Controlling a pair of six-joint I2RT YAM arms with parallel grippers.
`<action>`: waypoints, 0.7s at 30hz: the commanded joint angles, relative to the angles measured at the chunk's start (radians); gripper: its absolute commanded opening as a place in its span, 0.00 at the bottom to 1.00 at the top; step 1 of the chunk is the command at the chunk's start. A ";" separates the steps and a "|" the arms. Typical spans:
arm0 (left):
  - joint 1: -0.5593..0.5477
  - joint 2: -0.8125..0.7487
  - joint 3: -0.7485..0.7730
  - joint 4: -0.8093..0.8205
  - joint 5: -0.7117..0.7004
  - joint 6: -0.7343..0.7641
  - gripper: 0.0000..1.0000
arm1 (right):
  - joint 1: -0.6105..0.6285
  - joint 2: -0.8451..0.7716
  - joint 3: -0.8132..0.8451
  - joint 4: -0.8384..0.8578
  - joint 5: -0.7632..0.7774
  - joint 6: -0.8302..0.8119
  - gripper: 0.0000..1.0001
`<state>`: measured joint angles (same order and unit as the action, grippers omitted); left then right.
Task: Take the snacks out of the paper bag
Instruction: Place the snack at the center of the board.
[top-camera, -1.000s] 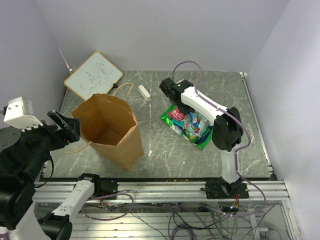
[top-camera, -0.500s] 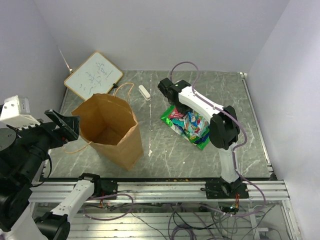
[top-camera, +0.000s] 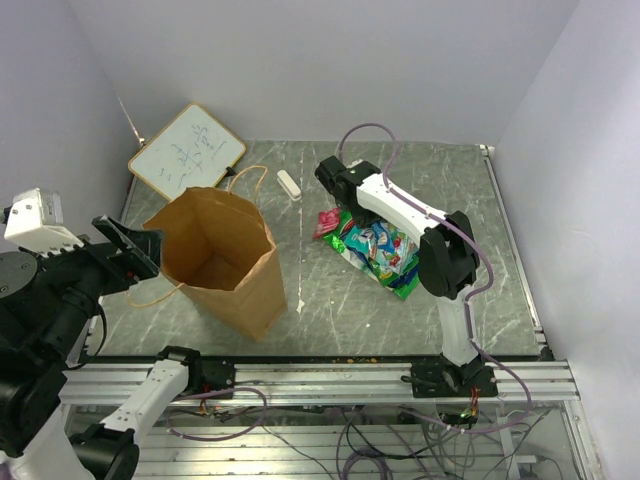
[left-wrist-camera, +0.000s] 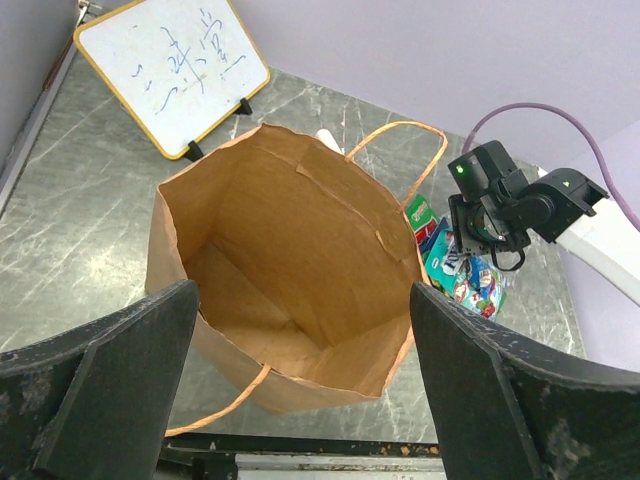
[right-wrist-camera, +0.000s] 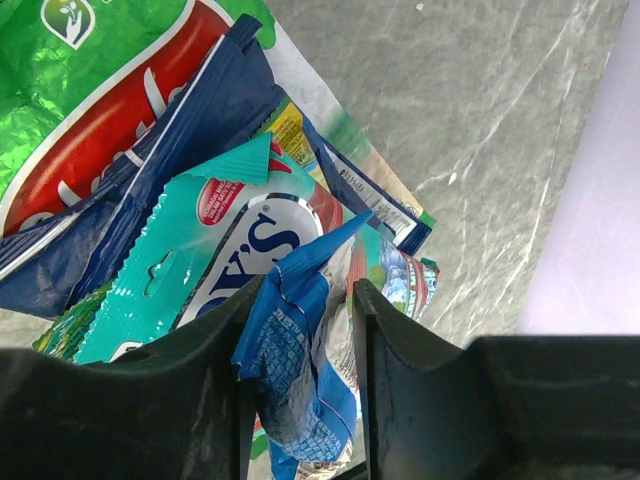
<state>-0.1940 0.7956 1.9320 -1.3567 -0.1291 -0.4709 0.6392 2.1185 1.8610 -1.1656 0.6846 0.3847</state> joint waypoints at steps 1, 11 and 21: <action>-0.010 -0.009 -0.017 0.035 0.015 -0.014 0.96 | 0.002 -0.017 -0.001 0.024 0.000 -0.004 0.39; -0.010 -0.010 -0.033 0.038 0.032 -0.024 0.96 | 0.002 -0.026 0.032 0.043 -0.060 -0.040 0.56; -0.012 -0.006 -0.034 0.046 0.035 -0.032 0.96 | 0.018 -0.033 0.156 0.057 -0.087 -0.095 0.94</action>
<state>-0.1993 0.7921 1.8946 -1.3430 -0.1089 -0.4973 0.6445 2.1181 1.9469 -1.1206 0.5991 0.3252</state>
